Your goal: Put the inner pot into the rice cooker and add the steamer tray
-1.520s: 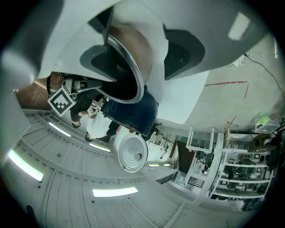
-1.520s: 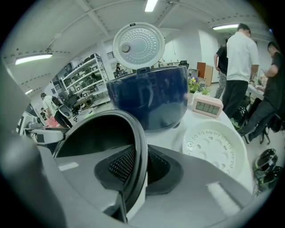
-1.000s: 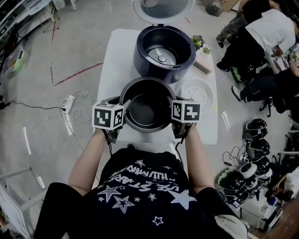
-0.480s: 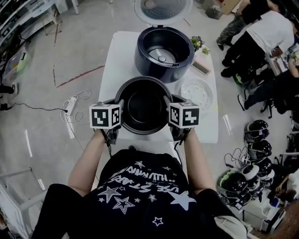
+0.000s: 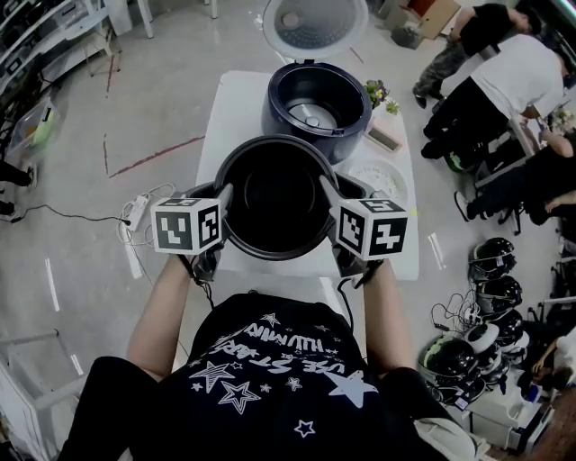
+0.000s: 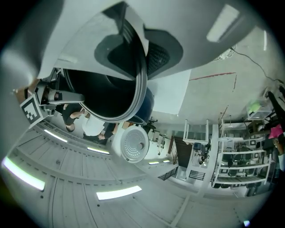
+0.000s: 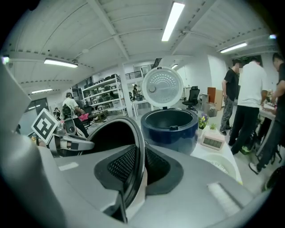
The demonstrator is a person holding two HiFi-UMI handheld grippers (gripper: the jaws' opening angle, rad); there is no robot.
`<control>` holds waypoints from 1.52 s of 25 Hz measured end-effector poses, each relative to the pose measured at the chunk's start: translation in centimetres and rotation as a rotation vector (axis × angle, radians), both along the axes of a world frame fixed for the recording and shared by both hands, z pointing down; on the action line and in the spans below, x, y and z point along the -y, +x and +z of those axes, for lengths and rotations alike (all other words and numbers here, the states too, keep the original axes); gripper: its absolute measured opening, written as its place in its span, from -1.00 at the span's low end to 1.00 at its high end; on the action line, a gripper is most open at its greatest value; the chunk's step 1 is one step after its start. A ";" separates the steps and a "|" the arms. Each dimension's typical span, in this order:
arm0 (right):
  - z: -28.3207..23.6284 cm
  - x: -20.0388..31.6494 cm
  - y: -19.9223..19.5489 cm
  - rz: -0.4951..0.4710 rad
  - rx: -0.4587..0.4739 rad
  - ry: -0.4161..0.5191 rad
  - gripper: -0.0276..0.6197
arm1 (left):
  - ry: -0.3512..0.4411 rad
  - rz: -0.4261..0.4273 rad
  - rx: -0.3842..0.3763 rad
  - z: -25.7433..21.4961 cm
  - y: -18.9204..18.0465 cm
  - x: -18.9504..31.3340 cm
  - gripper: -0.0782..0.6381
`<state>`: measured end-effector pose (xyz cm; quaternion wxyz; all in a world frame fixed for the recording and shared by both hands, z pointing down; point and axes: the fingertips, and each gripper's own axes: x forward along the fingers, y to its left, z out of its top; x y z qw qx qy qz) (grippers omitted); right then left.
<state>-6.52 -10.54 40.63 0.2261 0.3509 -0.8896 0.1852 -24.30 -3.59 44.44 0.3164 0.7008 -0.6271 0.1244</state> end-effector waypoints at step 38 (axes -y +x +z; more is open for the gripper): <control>-15.3 21.7 0.7 -0.035 0.232 0.115 -0.63 | 0.222 -0.025 0.071 -17.6 1.8 21.4 -0.61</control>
